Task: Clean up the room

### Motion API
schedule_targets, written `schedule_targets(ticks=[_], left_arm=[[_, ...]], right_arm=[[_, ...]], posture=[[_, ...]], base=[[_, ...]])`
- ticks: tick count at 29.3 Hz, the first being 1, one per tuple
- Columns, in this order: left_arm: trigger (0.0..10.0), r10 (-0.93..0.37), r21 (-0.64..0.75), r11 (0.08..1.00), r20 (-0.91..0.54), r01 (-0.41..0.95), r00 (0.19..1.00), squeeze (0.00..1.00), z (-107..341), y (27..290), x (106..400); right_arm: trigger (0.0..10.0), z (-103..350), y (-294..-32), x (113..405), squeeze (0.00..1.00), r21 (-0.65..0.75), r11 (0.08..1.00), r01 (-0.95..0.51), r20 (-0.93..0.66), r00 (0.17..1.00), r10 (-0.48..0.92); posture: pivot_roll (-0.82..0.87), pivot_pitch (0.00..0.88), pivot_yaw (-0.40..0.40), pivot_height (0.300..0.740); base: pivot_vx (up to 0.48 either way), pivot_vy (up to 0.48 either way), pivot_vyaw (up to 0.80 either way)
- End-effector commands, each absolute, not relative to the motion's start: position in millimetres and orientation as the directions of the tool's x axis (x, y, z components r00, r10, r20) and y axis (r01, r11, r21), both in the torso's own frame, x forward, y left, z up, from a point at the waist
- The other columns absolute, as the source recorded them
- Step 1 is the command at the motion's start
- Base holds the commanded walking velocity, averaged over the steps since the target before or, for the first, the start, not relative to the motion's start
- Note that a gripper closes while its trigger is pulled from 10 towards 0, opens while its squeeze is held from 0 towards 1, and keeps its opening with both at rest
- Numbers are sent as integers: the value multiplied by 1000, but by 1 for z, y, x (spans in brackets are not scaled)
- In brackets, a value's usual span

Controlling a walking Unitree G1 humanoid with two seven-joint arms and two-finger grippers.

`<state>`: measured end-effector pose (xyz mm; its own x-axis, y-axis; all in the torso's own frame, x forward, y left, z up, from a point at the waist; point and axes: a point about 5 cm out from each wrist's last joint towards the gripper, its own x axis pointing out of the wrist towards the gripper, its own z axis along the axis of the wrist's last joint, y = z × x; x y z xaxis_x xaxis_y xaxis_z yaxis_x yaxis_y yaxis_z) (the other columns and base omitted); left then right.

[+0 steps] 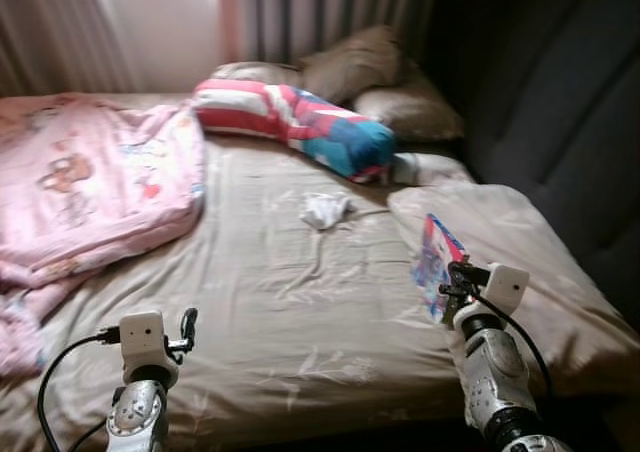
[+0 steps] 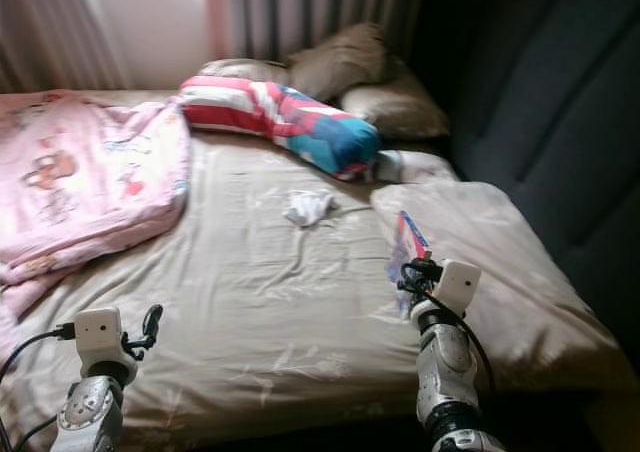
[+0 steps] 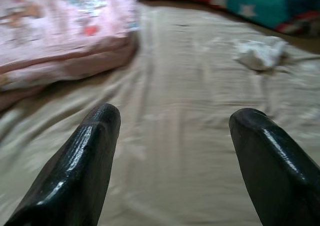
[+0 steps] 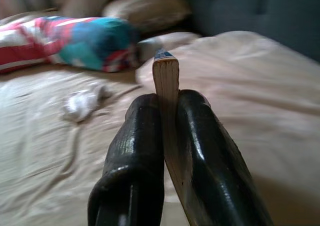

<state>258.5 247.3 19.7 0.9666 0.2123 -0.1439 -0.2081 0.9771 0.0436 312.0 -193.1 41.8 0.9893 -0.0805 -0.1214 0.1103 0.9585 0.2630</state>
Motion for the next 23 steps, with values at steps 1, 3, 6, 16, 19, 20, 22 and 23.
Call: schedule_targets(ticks=[1, 3, 6, 16, 19, 20, 22, 23], left_arm=[[10000, 204, 41, 979, -146, -200, 968, 0, 19, 244, 260], [10000, 204, 41, 979, -145, -200, 968, 0, 20, 244, 261], [10000, 203, 37, 979, -144, -200, 968, 0, 20, 243, 262], [10000, 194, 30, 981, -145, -192, 970, 0, 20, 240, 262], [10000, 192, 31, 981, -146, -189, 971, 0, 20, 240, 263], [10000, 190, 35, 982, -146, -186, 971, 0, 19, 239, 263], [10000, 190, 37, 982, -147, -186, 971, 0, 19, 239, 263], [10000, 190, 41, 982, -148, -186, 971, 0, 19, 238, 263]], right_arm=[[10000, 49, -193, 317, 0, 259, 961, 96, -88, 993, -75], [10000, 50, -192, 317, 0, 258, 962, 93, -86, 994, -73], [10000, 49, -191, 317, 0, 257, 962, 87, -87, 994, -66], [10000, 46, -184, 316, 0, 265, 964, 38, -100, 995, -11], [10000, 46, -182, 316, 0, 254, 967, 24, -99, 995, 1], [10000, 47, -182, 316, 0, 243, 970, 21, -98, 995, 3], [10000, 47, -182, 317, 0, 239, 971, 18, -96, 995, 5], [10000, 47, -182, 317, 0, 227, 974, 11, -93, 996, 10]], posture=[[93, 31, -66, 699], [94, 27, -65, 699], [94, 27, -65, 699], [95, 26, -65, 699], [94, 26, -65, 699], [94, 26, -65, 699], [94, 26, -65, 699], [95, 27, -66, 699]], base=[[0, 0, -581], [0, 0, -291], [0, 0, 0], [0, 0, 0], [0, 0, 0], [0, 0, 0], [0, 0, 0], [0, 0, 0]])
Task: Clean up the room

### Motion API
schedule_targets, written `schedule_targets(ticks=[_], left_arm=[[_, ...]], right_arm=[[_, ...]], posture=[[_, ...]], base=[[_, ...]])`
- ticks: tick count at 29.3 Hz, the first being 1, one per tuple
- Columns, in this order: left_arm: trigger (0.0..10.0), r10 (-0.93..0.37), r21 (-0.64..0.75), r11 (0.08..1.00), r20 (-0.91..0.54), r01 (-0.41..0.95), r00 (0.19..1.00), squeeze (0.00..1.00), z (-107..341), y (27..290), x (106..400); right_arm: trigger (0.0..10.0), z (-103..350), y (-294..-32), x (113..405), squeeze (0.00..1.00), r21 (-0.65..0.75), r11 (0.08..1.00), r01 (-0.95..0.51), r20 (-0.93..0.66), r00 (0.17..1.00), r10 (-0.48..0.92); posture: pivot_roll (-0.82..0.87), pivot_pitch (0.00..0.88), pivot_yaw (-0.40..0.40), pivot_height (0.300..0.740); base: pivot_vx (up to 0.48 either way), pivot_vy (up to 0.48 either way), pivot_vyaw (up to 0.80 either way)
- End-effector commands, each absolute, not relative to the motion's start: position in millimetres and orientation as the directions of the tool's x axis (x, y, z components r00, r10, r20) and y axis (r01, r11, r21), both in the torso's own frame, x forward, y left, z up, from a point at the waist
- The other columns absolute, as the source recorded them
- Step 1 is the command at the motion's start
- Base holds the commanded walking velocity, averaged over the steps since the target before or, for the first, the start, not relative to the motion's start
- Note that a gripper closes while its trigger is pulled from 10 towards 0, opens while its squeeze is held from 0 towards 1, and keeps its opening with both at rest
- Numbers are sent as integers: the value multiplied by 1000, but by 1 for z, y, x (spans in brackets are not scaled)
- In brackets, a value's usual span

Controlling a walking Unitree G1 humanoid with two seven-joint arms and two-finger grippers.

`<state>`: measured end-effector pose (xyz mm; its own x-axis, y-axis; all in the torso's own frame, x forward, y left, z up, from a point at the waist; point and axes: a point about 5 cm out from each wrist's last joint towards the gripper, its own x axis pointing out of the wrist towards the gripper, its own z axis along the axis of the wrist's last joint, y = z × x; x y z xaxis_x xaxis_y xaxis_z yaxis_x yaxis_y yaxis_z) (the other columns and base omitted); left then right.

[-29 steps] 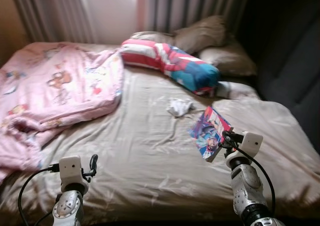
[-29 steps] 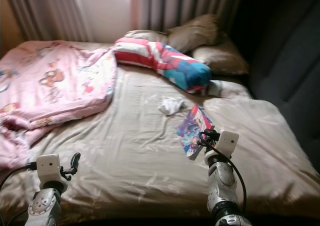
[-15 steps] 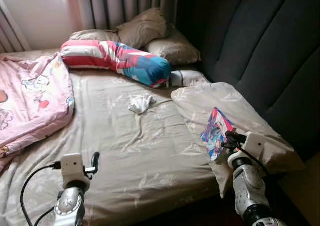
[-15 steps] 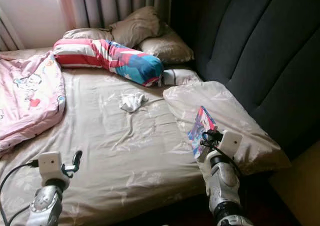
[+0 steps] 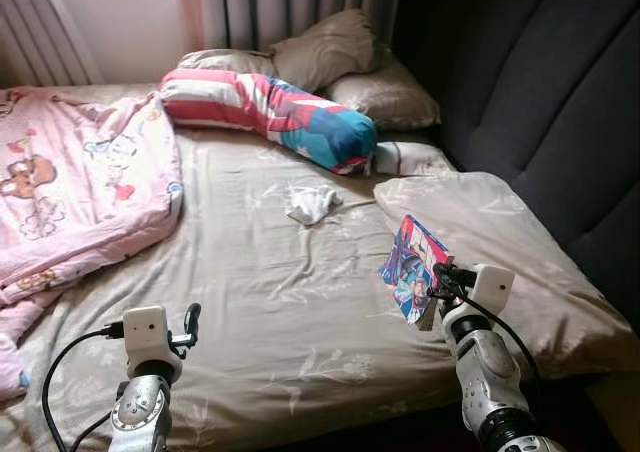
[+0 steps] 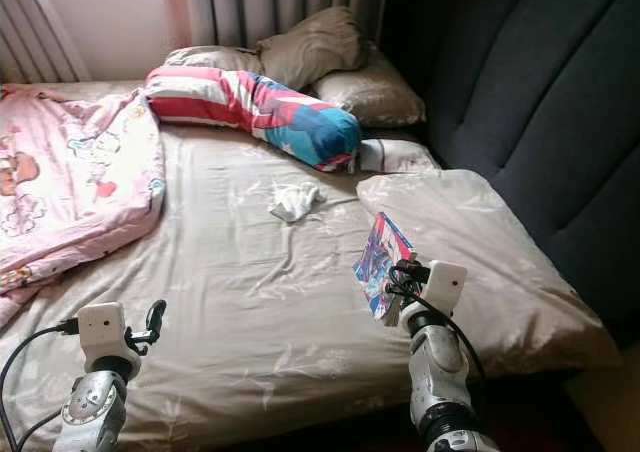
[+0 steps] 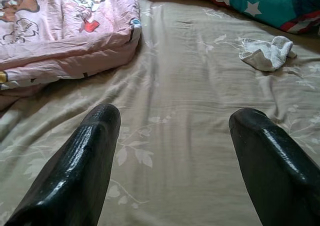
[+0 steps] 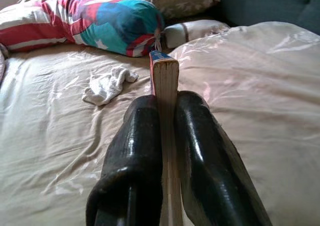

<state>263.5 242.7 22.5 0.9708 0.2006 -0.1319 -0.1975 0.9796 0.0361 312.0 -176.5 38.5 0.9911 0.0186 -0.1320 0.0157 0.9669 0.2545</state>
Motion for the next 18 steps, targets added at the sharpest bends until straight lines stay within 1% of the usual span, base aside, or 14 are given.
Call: schedule_targets(ticks=[1, 2, 6, 8, 18], left_arm=[[10000, 189, 44, 982, -149, -185, 971, 0, 19, 237, 263], [10000, 189, 45, 982, -150, -184, 970, 0, 19, 237, 263], [10000, 186, 38, 982, -150, -183, 971, 0, 18, 234, 264], [10000, 186, 36, 983, -150, -182, 971, 0, 19, 235, 264], [10000, 177, 43, 984, -144, -173, 974, 0, 21, 236, 266]], right_arm=[[10000, 48, -181, 317, 0, 212, 977, -5, -86, 996, 24], [10000, 49, -180, 317, 0, 208, 978, -12, -83, 996, 30], [10000, 48, -177, 317, 0, 174, 984, -38, -87, 995, 54], [10000, 47, -177, 316, 0, 189, 982, -31, -92, 995, 49], [10000, 45, -180, 315, 0, 201, 980, 4, -104, 994, 17]], posture=[[94, 27, -66, 699], [94, 27, -66, 699], [93, 25, -65, 699], [92, 25, -62, 699], [92, 24, -56, 699]], base=[[0, 0, 0], [0, 0, 0], [0, 0, 800], [0, 0, 800], [0, 0, 0]])
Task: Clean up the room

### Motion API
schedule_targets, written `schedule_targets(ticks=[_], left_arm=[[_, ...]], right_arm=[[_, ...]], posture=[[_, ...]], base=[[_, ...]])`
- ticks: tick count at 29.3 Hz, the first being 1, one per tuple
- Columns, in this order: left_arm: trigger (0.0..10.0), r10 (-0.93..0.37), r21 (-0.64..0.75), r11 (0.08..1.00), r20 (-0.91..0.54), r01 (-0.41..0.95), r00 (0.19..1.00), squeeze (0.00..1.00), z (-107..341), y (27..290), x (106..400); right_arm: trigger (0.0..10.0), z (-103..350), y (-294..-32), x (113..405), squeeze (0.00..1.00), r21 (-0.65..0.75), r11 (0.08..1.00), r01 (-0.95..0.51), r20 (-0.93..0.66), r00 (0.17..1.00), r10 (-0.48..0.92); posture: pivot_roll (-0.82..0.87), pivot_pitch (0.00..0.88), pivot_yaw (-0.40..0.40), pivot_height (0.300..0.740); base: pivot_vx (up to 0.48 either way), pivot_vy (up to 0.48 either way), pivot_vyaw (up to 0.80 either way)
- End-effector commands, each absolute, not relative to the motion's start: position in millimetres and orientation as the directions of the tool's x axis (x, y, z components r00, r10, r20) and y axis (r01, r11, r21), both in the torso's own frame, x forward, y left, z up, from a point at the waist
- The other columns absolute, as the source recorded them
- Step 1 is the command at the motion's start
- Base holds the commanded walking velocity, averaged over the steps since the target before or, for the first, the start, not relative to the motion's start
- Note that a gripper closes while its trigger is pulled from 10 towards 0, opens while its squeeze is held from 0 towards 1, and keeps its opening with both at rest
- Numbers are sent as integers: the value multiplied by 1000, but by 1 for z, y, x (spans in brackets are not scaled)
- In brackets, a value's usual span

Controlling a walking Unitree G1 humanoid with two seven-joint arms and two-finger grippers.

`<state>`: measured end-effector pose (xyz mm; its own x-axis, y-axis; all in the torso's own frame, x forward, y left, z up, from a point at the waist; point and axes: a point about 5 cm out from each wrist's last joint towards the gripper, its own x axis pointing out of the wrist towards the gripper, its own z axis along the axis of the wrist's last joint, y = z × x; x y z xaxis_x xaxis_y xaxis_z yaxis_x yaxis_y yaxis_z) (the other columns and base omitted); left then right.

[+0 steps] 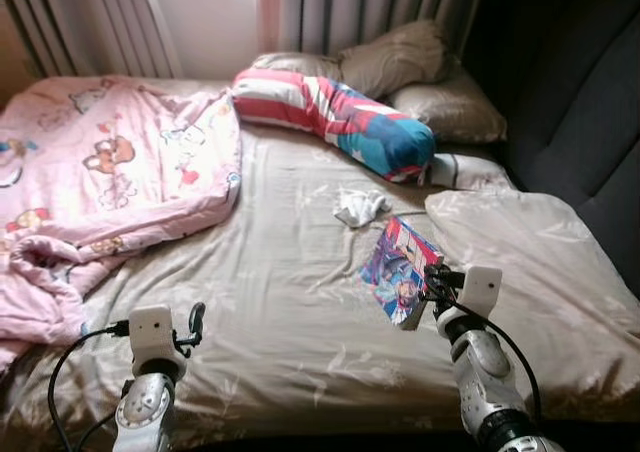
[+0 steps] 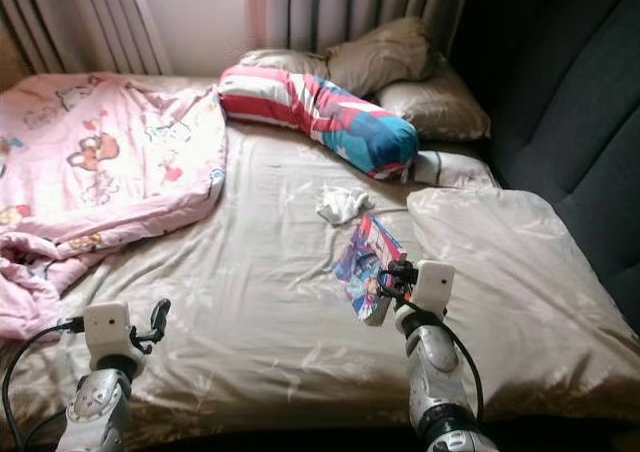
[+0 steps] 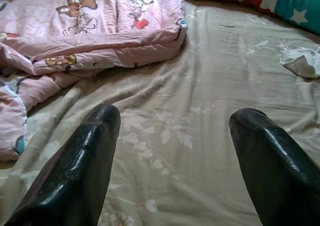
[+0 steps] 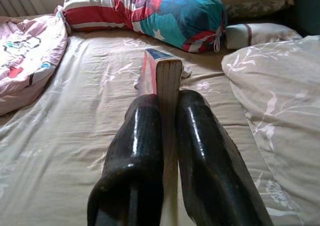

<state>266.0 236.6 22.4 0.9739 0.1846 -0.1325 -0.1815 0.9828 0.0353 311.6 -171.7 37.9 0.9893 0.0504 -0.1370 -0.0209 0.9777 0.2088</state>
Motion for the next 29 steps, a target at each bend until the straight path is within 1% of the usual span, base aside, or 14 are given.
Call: schedule_targets(ticks=[1, 16, 29], left_arm=[[10000, 176, 45, 984, -144, -171, 974, 0, 21, 236, 266], [10000, 176, 48, 984, -141, -171, 974, 0, 21, 236, 266], [10000, 187, 39, 982, -145, -183, 972, 0, 20, 238, 264]], right_arm=[[10000, 45, -180, 315, 0, 201, 980, 6, -105, 994, 15], [10000, 44, -179, 315, 0, 201, 980, 9, -110, 994, 13], [10000, 42, -180, 314, 0, 199, 980, 13, -117, 993, 10]], posture=[[92, 24, -55, 699], [94, 24, -57, 699], [94, 29, -60, 699]], base=[[0, 0, 0], [0, -298, 0], [0, 0, 0]])
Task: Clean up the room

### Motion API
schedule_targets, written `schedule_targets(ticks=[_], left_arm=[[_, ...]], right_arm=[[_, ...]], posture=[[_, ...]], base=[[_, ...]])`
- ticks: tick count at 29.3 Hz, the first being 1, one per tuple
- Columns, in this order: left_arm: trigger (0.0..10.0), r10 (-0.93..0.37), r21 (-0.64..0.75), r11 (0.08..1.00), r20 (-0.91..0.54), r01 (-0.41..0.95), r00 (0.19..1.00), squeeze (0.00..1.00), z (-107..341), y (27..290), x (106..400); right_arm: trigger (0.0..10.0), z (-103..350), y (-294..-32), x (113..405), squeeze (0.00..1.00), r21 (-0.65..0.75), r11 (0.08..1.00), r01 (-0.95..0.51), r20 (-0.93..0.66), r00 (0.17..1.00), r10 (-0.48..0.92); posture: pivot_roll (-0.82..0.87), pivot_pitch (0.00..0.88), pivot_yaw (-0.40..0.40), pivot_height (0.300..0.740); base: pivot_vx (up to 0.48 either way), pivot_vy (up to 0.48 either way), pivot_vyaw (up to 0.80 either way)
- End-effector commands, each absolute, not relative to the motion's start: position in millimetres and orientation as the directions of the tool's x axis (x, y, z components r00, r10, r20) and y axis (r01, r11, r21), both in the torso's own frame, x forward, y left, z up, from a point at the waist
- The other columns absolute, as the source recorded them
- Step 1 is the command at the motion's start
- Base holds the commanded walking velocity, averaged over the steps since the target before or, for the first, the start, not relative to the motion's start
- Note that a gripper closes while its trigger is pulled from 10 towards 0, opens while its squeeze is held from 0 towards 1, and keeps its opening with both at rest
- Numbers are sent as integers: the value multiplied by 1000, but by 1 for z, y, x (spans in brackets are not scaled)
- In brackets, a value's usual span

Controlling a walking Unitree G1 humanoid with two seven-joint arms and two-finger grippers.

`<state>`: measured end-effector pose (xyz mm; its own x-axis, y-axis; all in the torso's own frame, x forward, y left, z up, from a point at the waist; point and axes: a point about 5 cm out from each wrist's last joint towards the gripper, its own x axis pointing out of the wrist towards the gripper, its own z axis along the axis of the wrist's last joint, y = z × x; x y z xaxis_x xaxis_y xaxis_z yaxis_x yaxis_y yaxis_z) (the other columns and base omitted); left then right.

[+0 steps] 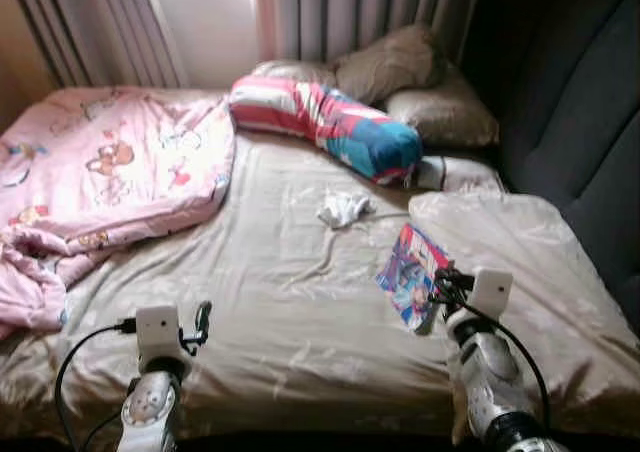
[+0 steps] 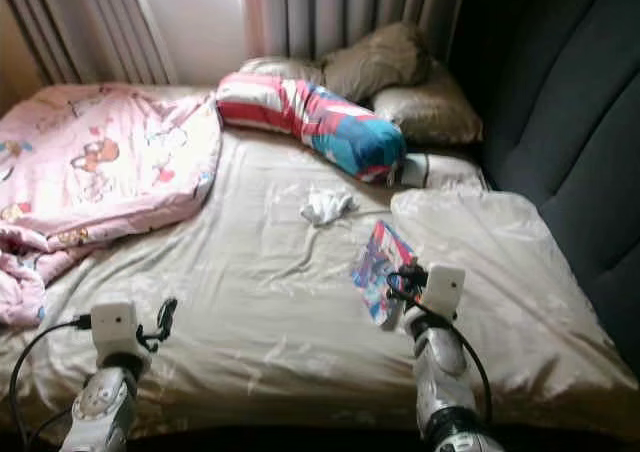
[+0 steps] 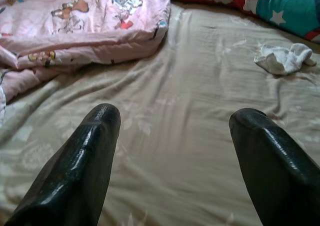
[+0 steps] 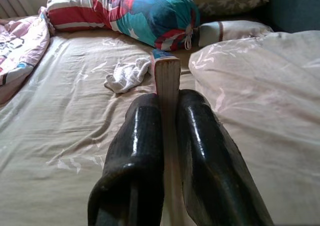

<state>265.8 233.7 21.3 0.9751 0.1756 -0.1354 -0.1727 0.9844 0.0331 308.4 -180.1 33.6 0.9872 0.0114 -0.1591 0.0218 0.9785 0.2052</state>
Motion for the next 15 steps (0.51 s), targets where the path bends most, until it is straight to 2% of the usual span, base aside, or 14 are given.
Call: schedule_targets(ticks=[1, 15], left_arm=[[10000, 186, 39, 982, -145, -183, 972, 0, 20, 238, 264], [10000, 177, 26, 984, -146, -175, 973, 0, 20, 237, 264]], right_arm=[[10000, 42, -180, 314, 0, 200, 980, 13, -117, 993, 10], [10000, 42, -181, 314, 0, 201, 979, 23, -119, 993, 2]], posture=[[94, 28, -60, 699], [93, 27, -58, 699]], base=[[0, 0, 0], [0, 0, 0]])
